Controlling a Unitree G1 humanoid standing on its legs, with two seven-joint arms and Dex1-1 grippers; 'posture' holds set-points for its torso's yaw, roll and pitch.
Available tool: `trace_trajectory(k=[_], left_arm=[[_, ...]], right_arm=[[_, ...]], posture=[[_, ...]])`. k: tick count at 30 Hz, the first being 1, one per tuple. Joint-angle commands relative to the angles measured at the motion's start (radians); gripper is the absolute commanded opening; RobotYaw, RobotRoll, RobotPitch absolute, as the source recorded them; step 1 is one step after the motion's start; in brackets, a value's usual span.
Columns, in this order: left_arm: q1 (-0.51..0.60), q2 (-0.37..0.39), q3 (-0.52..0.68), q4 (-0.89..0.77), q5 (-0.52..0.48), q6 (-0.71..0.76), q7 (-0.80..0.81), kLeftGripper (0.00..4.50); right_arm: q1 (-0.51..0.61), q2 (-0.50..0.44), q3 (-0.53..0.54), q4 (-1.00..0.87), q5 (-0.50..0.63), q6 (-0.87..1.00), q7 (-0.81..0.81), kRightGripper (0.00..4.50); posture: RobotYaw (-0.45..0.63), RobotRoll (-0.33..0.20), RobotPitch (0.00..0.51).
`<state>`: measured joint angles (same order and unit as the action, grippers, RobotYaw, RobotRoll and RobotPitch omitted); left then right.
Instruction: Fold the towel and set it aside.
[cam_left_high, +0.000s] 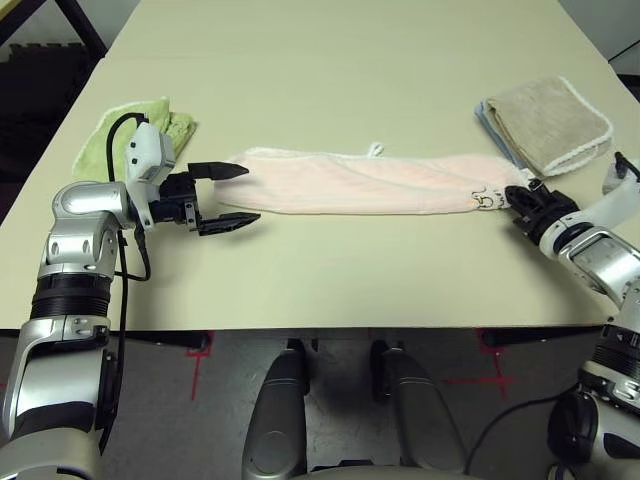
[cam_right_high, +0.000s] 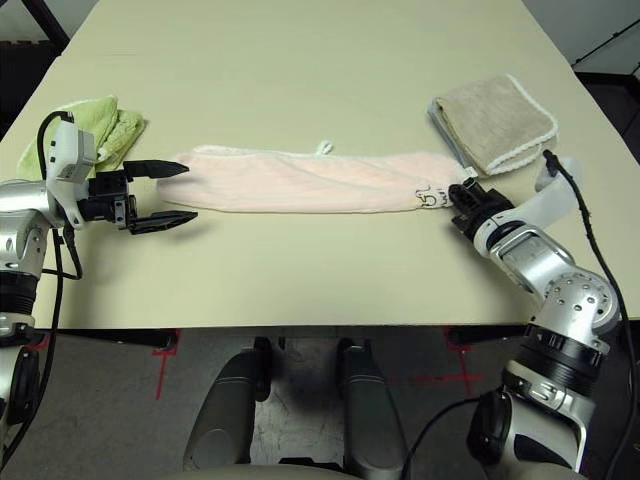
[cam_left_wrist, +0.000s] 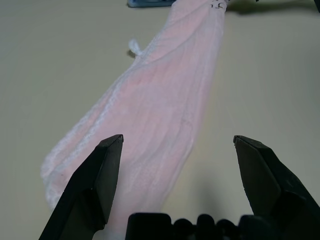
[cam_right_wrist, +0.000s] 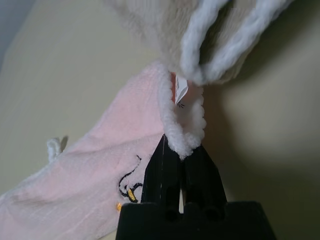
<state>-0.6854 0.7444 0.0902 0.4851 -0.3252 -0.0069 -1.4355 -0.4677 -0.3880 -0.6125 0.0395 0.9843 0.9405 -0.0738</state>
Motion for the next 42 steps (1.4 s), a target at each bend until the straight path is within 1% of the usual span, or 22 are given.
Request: trace_trajectory(k=[1,4,6,8,10,14,17,21,23,26,27,30,38,42], left_arm=[[-0.005,-0.011,-0.001,0.004,-0.019,0.007,-0.01,4.5],[-0.008,-0.014,-0.002,0.006,-0.02,0.005,-0.013,4.5],[-0.01,-0.016,-0.002,0.007,-0.021,0.005,-0.014,4.5],[-0.012,-0.018,-0.003,0.006,-0.021,0.008,-0.015,4.5],[-0.014,-0.018,-0.005,0.007,-0.02,0.008,-0.017,4.5],[-0.017,-0.018,-0.01,0.014,-0.016,0.005,-0.024,4.5],[-0.019,-0.022,-0.013,0.015,-0.014,0.006,-0.026,4.5],[-0.021,-0.026,-0.016,0.015,-0.013,0.008,-0.027,4.5],[-0.022,-0.027,-0.017,0.015,-0.012,0.008,-0.029,4.5],[-0.025,-0.028,-0.02,0.013,-0.011,0.013,-0.029,4.5],[-0.026,-0.028,-0.021,0.013,-0.01,0.013,-0.03,4.5],[-0.028,-0.029,-0.024,0.013,-0.01,0.017,-0.033,4.5],[-0.019,-0.019,-0.026,0.001,-0.01,0.024,-0.034,4.5],[-0.016,-0.015,-0.027,-0.001,-0.008,0.025,-0.035,4.5]], right_arm=[[-0.004,-0.035,0.022,0.03,-0.03,-0.014,0.053,0.06],[-0.002,-0.049,0.049,0.026,-0.047,-0.011,0.09,0.06],[0.018,-0.071,0.106,-0.008,-0.085,-0.032,0.158,0.06],[0.046,-0.098,0.178,-0.062,-0.123,-0.079,0.272,0.06],[0.066,-0.117,0.223,-0.092,-0.156,-0.121,0.346,0.06],[0.086,-0.137,0.264,-0.134,-0.183,-0.18,0.461,0.06],[0.067,-0.138,0.273,-0.158,-0.173,-0.195,0.521,0.06],[0.042,-0.161,0.337,-0.19,-0.202,-0.203,0.594,0.06],[0.021,-0.172,0.386,-0.2,-0.228,-0.199,0.62,0.06],[-0.009,-0.201,0.484,-0.212,-0.295,-0.194,0.656,0.06],[-0.028,-0.177,0.494,-0.209,-0.29,-0.188,0.645,0.06],[-0.077,-0.118,0.558,-0.159,-0.322,-0.186,0.641,0.06],[-0.138,-0.06,0.654,-0.084,-0.418,-0.178,0.656,0.06],[-0.151,-0.03,0.663,-0.068,-0.435,-0.163,0.645,0.06]], posture=[[-0.01,0.0,0.246],[-0.01,0.0,0.247],[-0.01,0.0,0.248],[-0.01,0.0,0.248],[-0.01,0.0,0.247],[-0.01,0.0,0.246],[-0.01,0.0,0.246],[-0.01,0.0,0.246],[-0.01,0.0,0.246],[-0.01,0.0,0.246],[-0.01,0.0,0.247],[0.0,0.0,0.247],[0.02,0.0,0.243],[0.02,0.0,0.242]])
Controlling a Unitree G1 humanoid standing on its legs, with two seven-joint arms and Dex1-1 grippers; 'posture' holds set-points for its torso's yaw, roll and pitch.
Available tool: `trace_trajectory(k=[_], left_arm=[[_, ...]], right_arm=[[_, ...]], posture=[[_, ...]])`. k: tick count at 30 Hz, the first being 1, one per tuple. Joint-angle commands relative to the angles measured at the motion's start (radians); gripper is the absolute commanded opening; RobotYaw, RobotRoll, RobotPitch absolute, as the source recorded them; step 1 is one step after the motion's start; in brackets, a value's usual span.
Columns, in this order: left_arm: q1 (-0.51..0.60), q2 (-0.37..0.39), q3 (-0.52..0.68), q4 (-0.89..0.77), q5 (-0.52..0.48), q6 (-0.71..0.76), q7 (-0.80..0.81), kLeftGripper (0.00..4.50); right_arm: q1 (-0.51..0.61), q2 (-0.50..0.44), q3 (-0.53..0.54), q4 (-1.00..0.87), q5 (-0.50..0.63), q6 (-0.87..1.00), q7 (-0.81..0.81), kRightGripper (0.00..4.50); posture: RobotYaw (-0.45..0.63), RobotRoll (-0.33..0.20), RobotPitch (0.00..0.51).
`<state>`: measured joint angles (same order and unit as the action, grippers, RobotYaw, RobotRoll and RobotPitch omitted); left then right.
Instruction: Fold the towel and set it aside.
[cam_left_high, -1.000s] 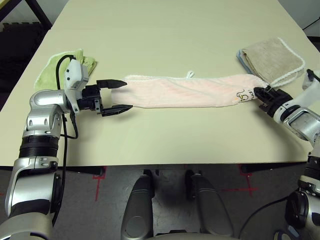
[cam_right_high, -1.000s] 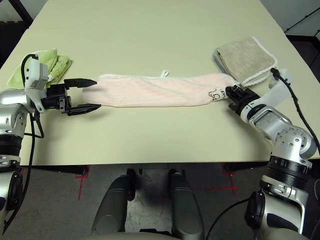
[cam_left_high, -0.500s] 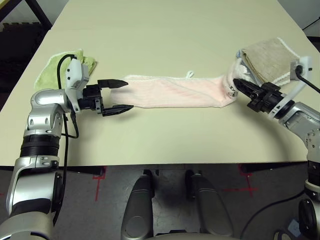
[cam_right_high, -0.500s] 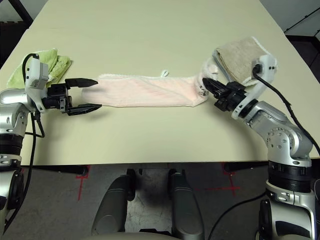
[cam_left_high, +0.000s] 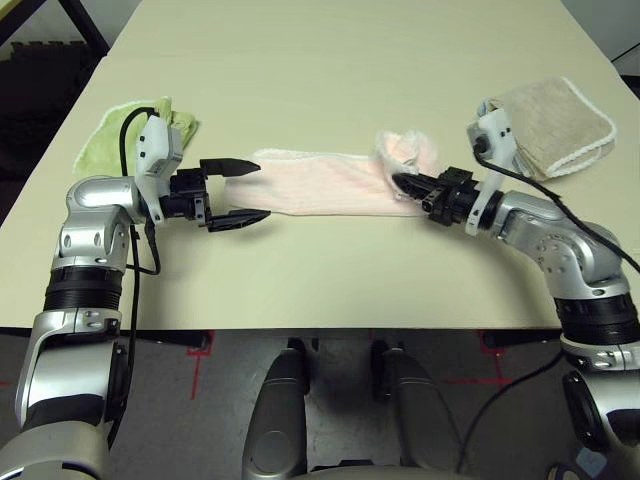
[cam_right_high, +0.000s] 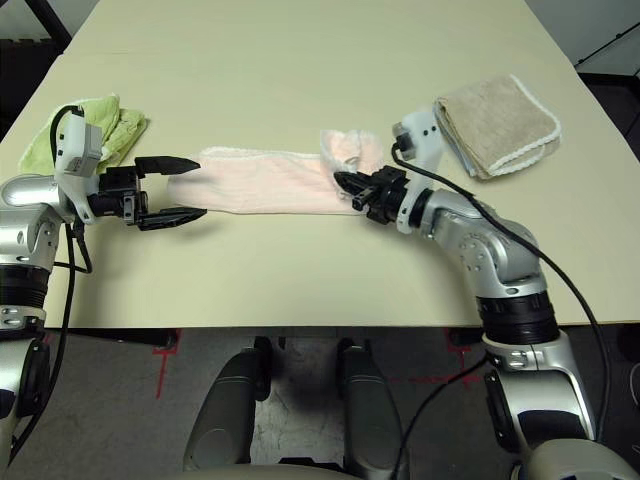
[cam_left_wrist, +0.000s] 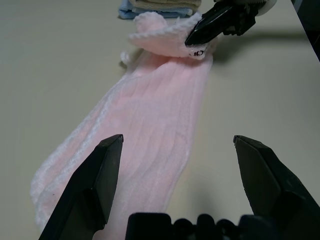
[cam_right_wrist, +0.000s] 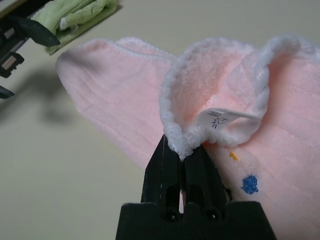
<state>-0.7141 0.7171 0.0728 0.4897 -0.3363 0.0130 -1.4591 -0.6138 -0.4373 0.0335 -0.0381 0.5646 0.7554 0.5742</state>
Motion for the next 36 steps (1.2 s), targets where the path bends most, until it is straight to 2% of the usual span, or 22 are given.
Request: trace_trajectory(k=[1,10,14,18,23,33,36], left_arm=[[0.014,0.013,-0.009,-0.007,0.003,0.006,-0.011,4.5],[0.022,0.018,-0.01,-0.016,0.001,0.012,-0.011,4.5],[0.02,0.016,-0.011,-0.011,0.003,0.011,-0.009,4.5],[0.017,0.015,-0.016,-0.005,0.009,0.01,-0.008,4.5],[0.012,0.01,-0.022,0.002,0.011,0.008,-0.007,4.5],[0.012,0.012,-0.024,-0.005,0.009,0.011,-0.002,4.5],[0.011,0.013,-0.023,-0.003,0.011,0.01,0.0,4.5]], right_arm=[[-0.009,0.029,0.018,0.014,-0.02,0.025,-0.006,0.06],[-0.009,0.069,0.033,-0.017,-0.038,0.073,-0.007,0.06],[-0.011,0.074,0.053,-0.024,-0.057,0.055,0.014,1.13],[-0.018,0.054,0.08,-0.029,-0.068,-0.001,0.097,2.6],[-0.056,0.094,0.087,0.001,-0.073,-0.022,0.115,4.43],[-0.105,0.139,0.128,0.101,-0.134,-0.085,0.179,4.48],[-0.125,0.136,0.103,0.127,-0.132,-0.126,0.212,4.48]], posture=[[0.02,0.0,0.242],[0.02,0.0,0.239],[0.02,0.0,0.236],[0.02,0.0,0.236],[0.0,0.0,0.237],[0.01,0.0,0.236],[0.01,0.0,0.235]])
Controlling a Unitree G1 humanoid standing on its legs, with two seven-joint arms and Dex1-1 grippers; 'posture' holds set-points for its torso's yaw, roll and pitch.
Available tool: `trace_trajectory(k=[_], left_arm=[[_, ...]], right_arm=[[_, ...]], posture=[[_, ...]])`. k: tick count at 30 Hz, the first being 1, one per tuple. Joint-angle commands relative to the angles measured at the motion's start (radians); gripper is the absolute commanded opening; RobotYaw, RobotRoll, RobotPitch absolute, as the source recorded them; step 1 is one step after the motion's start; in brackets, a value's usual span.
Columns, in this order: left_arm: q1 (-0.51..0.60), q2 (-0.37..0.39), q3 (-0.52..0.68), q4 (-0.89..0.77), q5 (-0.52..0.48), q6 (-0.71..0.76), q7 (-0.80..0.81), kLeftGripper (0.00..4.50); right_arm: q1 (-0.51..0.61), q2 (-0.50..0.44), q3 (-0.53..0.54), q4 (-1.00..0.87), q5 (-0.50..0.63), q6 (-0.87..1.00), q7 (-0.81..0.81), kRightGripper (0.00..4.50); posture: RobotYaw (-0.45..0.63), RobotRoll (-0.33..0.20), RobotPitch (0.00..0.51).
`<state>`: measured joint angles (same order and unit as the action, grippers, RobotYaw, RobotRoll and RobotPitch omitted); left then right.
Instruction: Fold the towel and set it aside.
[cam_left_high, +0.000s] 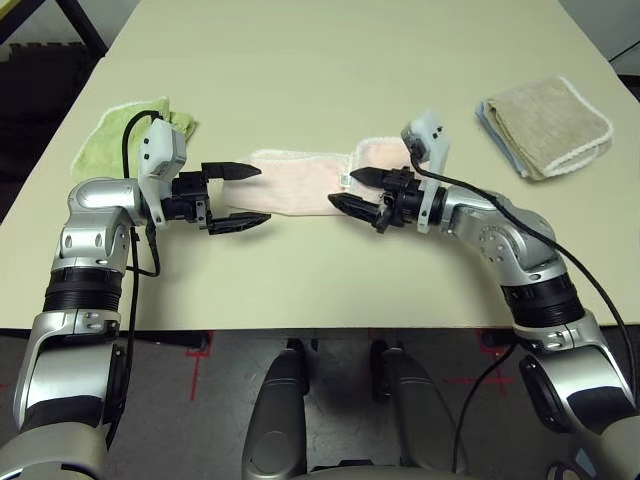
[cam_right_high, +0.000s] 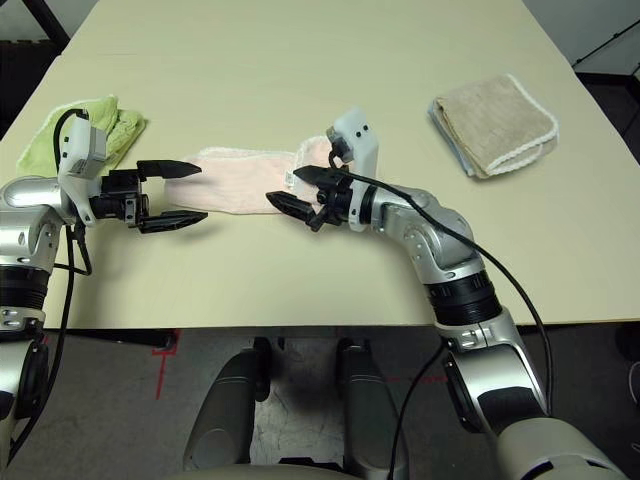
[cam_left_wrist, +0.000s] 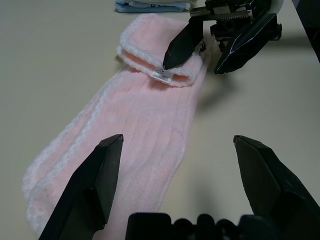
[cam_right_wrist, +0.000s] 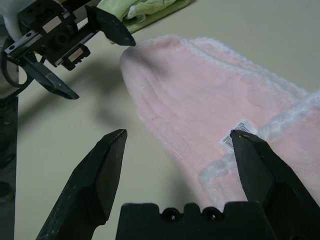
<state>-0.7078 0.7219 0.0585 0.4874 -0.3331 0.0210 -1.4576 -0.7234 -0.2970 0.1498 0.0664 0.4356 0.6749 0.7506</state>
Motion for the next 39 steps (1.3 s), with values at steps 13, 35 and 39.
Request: trace_trajectory(k=[13,35,39], left_arm=[[0.02,0.005,-0.007,-0.019,0.001,0.013,0.006,4.5],[0.044,0.012,-0.001,-0.045,-0.006,0.016,0.012,4.5],[0.057,0.018,0.003,-0.065,-0.009,0.027,0.015,4.5]], right_arm=[[-0.116,-0.155,-0.198,0.373,-0.037,-0.471,0.284,3.88],[-0.282,0.038,-0.163,0.964,-0.233,-0.983,0.418,0.03],[-0.277,0.049,-0.15,0.996,-0.263,-1.001,0.421,0.03]], posture=[[0.01,0.0,0.238],[0.06,0.0,0.245],[0.07,0.0,0.244]])
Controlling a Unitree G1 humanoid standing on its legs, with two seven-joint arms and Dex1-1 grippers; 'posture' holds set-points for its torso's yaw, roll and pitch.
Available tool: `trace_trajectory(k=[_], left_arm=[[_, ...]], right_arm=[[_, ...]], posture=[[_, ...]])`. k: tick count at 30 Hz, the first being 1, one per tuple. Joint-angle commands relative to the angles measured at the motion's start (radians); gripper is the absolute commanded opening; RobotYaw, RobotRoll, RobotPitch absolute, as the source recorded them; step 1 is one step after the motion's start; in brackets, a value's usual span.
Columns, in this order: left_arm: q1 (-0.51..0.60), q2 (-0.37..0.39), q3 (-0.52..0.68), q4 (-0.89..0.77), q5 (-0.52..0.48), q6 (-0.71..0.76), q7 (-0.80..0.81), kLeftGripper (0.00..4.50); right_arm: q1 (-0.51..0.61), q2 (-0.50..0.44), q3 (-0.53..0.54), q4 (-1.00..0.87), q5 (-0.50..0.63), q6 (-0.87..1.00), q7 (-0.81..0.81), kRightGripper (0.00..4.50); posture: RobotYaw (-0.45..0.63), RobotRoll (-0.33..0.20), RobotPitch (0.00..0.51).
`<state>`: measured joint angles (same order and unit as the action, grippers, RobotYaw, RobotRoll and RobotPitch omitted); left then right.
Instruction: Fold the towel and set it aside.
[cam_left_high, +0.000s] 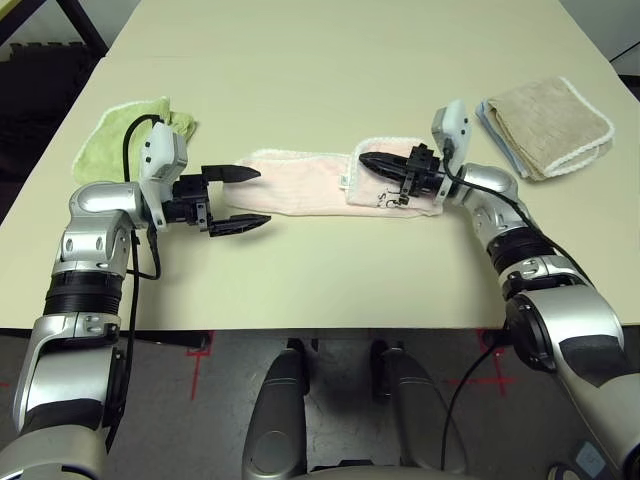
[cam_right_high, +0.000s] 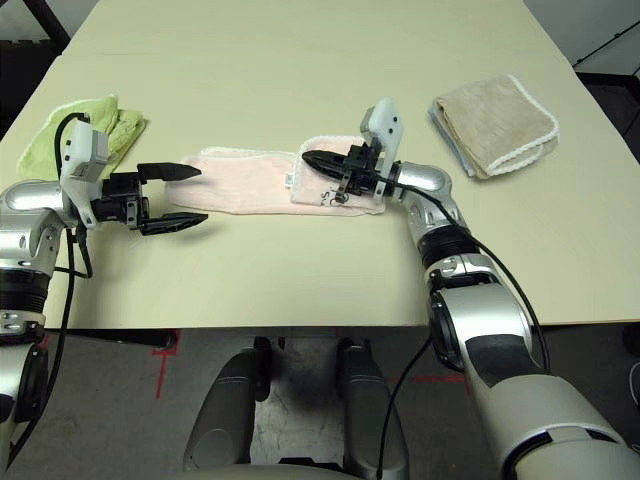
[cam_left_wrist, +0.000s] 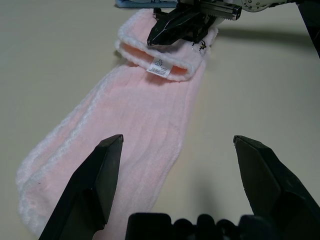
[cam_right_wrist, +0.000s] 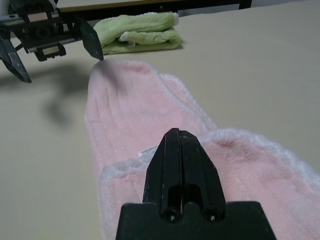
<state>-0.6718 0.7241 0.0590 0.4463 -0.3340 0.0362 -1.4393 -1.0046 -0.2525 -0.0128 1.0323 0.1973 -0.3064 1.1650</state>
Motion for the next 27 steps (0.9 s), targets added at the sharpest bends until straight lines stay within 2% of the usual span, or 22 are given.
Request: trace_trajectory(k=[1,7,11,18,21,27], left_arm=[[0.023,0.016,0.003,-0.027,-0.009,0.013,-0.003,4.5],[0.026,0.012,0.002,-0.04,-0.01,0.021,0.002,4.5],[0.026,0.012,0.001,-0.04,-0.01,0.022,0.0,4.5],[0.015,0.01,0.001,-0.026,-0.005,0.017,0.0,4.5],[0.014,0.009,0.001,-0.021,-0.004,0.014,0.001,4.5],[0.006,-0.002,-0.004,-0.015,0.0,0.013,0.01,4.5]], right_arm=[[0.008,0.005,0.015,0.037,-0.033,-0.023,0.004,0.03],[0.076,-0.005,0.037,0.094,-0.104,-0.075,-0.038,0.03],[0.077,-0.002,0.031,0.093,-0.107,-0.092,-0.051,0.03],[-0.013,-0.002,-0.058,0.008,0.009,-0.014,-0.028,0.03],[-0.052,-0.014,-0.092,0.015,0.021,0.037,-0.118,0.03],[-0.09,-0.004,-0.075,0.081,-0.059,0.058,-0.341,0.03]], posture=[[0.07,0.0,0.244],[0.07,0.0,0.242],[0.06,0.0,0.241],[0.05,0.0,0.24],[0.04,0.0,0.239],[0.04,0.0,0.241]])
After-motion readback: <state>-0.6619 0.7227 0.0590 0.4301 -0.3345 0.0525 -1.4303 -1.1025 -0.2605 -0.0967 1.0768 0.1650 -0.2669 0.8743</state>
